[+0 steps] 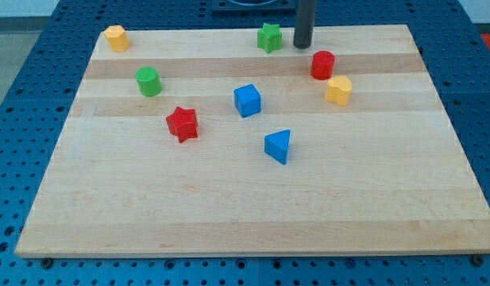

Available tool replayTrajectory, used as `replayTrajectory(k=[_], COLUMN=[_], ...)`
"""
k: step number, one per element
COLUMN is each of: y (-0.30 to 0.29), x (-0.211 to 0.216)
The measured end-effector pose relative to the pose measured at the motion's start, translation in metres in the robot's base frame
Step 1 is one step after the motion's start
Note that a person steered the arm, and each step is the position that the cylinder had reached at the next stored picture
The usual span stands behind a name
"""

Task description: Place the green star at the top center of the board

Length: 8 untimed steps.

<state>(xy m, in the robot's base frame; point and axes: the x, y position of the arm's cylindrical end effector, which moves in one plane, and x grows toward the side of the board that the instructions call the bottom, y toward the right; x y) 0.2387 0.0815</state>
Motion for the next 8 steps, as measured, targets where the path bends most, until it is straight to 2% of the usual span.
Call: replayTrajectory(k=[3,4,6,8], y=[-0.06,-0.064,-0.014,-0.032], x=[-0.013,-0.014,0.0,0.001])
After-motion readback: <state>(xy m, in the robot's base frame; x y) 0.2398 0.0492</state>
